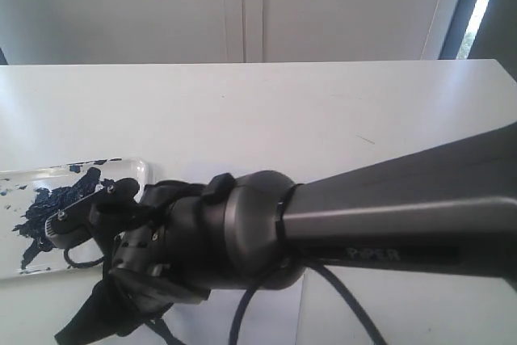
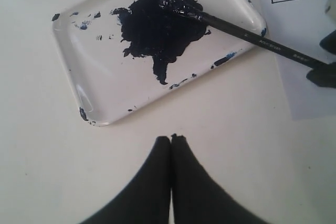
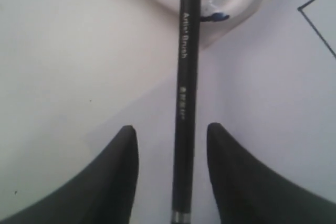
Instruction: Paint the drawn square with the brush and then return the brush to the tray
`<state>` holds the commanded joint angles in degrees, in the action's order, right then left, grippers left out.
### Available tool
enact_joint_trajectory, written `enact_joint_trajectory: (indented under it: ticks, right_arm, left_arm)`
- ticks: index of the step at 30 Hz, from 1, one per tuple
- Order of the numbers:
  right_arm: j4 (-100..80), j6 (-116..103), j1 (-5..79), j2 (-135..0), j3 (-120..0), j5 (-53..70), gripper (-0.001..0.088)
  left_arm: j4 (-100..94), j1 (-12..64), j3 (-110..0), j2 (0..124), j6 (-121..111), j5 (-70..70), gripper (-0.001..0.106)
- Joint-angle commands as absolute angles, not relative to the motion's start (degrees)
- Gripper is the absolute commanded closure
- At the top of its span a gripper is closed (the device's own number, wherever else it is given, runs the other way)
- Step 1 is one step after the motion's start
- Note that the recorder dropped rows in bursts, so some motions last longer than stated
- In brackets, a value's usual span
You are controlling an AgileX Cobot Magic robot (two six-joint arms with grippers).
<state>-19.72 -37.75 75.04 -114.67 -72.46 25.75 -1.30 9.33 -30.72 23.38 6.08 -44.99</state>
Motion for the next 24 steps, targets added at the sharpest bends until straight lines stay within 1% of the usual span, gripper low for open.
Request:
enact_joint_trajectory:
  ticks: [6, 8, 10, 16, 24]
  right_arm:
    - [-30.79, -49.17, 75.97, -115.4, -72.46, 26.23, 0.0466]
    - [-31.63, -50.18, 75.97, -115.4, -72.46, 26.23, 0.0466]
    - [-31.67, -50.18, 75.97, -115.4, -72.46, 26.36, 0.0484]
    - [-31.15, -50.18, 75.97, -115.4, -72.46, 26.87, 0.06]
    - [-30.06, -49.65, 75.97, -115.4, -72.46, 29.65, 0.0602]
  left_arm:
    - [-1.97, 9.33, -30.72, 21.62, 6.05, -45.89, 0.105]
    - [-1.97, 9.33, -30.72, 21.32, 6.05, -45.89, 0.105]
    - [-1.97, 9.33, -30.72, 21.23, 6.05, -45.89, 0.105]
    - [-1.97, 9.33, -30.72, 21.23, 6.05, -45.89, 0.105]
    - [-1.97, 9.33, -30.72, 21.23, 6.05, -45.89, 0.105]
